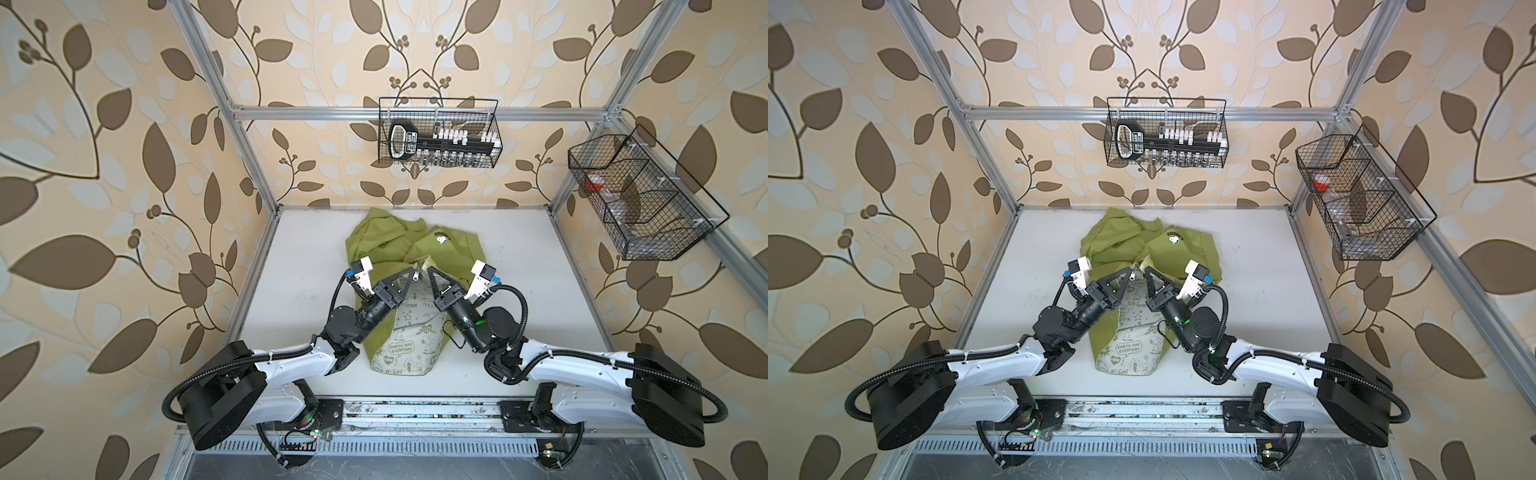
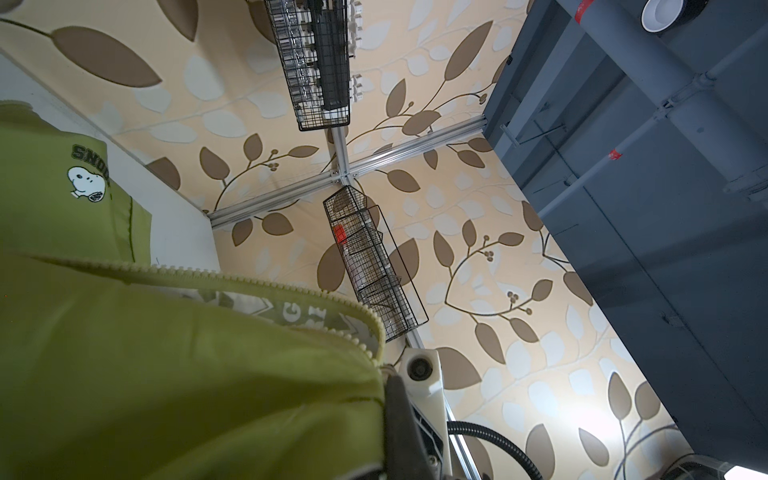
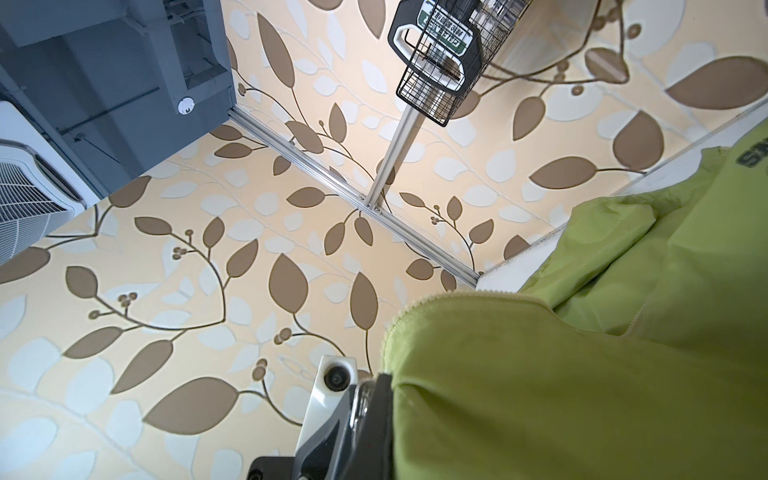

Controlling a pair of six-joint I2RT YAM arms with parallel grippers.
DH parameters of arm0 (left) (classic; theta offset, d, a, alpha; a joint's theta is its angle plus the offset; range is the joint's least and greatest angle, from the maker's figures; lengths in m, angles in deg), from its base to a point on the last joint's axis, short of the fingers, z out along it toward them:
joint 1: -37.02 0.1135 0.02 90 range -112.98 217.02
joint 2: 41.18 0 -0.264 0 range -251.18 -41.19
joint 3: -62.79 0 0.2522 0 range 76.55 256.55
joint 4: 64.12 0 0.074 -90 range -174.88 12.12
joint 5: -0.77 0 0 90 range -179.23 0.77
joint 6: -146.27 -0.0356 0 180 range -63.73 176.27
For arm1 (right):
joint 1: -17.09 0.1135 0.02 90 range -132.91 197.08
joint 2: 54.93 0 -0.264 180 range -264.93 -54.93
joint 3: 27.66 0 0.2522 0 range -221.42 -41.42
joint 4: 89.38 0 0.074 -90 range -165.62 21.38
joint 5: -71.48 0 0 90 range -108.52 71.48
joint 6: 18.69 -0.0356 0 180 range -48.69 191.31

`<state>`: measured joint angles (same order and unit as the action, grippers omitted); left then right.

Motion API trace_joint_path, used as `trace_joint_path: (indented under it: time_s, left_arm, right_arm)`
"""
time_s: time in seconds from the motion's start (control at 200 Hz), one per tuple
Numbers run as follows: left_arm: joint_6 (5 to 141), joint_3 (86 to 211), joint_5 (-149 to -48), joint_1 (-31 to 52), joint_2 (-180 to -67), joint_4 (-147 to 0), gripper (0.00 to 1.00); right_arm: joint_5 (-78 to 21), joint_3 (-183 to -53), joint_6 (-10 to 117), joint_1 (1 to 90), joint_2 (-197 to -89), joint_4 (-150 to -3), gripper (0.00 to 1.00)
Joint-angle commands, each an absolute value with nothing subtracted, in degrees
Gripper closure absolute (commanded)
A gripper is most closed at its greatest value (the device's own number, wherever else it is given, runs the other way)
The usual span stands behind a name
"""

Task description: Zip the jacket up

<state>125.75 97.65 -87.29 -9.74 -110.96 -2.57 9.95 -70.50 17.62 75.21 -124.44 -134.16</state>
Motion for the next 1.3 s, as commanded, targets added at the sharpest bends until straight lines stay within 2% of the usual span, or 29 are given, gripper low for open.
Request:
trace_joint_path:
  time_s: [0.0, 1.294]
  left_arm:
    - [125.89, 99.16, -87.83, -9.35, -110.44, 3.02, 1.00]
    - [128.83, 98.65, -87.91, -9.31, -110.95, 2.68, 1.00]
  right_arm:
    - [9.15, -72.49, 18.66, 75.63, -124.87, -136.08, 1.00]
    - [3.37, -72.94, 19.64, 75.75, -124.44, -133.37, 1.00]
